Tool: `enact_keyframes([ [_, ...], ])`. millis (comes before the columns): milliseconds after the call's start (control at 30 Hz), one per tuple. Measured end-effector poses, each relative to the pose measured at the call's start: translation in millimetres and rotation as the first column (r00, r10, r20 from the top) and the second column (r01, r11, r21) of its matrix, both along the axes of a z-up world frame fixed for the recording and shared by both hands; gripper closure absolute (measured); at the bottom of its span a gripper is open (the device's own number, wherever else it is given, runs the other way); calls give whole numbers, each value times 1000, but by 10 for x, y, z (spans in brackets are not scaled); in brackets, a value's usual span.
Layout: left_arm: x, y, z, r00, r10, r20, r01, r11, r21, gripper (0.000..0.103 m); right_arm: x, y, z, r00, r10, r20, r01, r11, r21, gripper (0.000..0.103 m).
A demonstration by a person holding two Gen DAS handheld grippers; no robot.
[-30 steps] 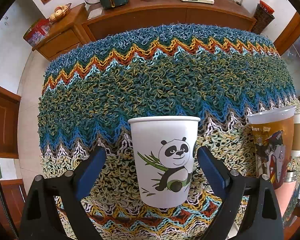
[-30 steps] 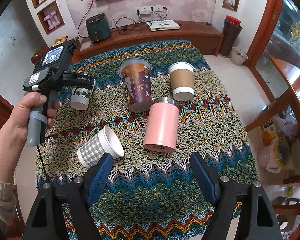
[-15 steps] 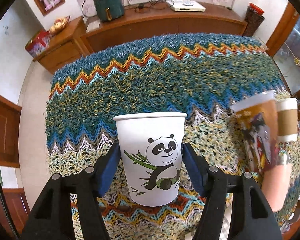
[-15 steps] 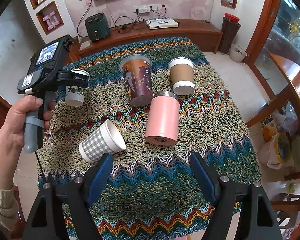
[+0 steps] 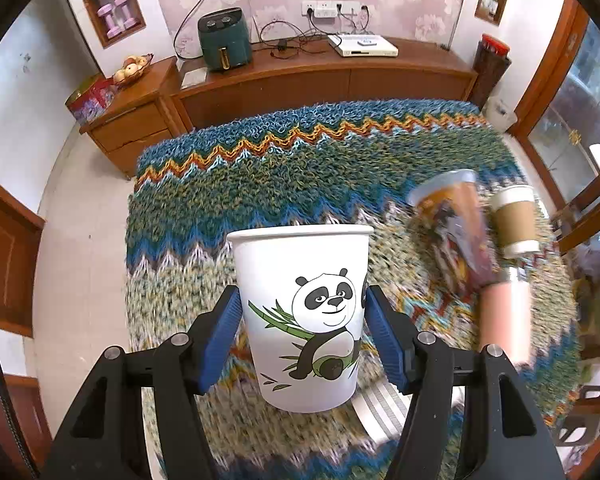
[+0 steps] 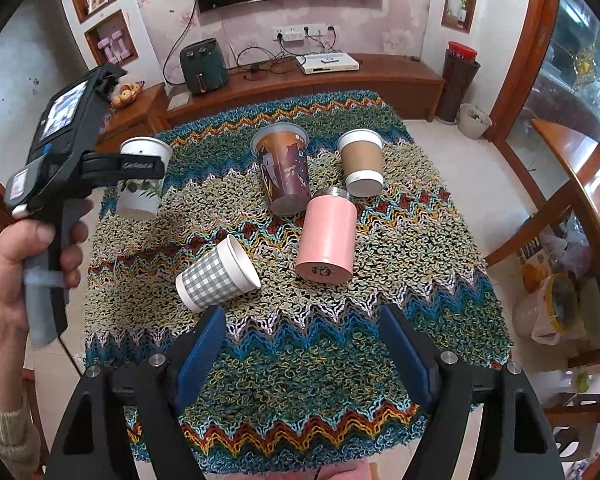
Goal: Flip cup upright
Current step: 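Lift the panda cup with the left gripper and carry it toward the right gripper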
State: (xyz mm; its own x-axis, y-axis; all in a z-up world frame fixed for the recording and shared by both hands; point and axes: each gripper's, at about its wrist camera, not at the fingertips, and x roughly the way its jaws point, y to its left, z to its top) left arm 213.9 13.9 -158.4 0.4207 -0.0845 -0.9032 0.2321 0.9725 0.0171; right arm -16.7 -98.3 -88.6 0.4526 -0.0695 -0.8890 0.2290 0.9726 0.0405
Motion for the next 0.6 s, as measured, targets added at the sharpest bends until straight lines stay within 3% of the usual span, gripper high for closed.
enact_keyframes([
  [333, -950, 55, 384, 998, 14, 57, -10, 998, -64, 37, -102, -104, 119, 999, 41, 26, -41, 999, 5, 23],
  [600, -1441, -45, 165, 999, 33, -7, -34, 994, -103, 36, -222, -155, 73, 994, 109, 18, -110, 994, 14, 23],
])
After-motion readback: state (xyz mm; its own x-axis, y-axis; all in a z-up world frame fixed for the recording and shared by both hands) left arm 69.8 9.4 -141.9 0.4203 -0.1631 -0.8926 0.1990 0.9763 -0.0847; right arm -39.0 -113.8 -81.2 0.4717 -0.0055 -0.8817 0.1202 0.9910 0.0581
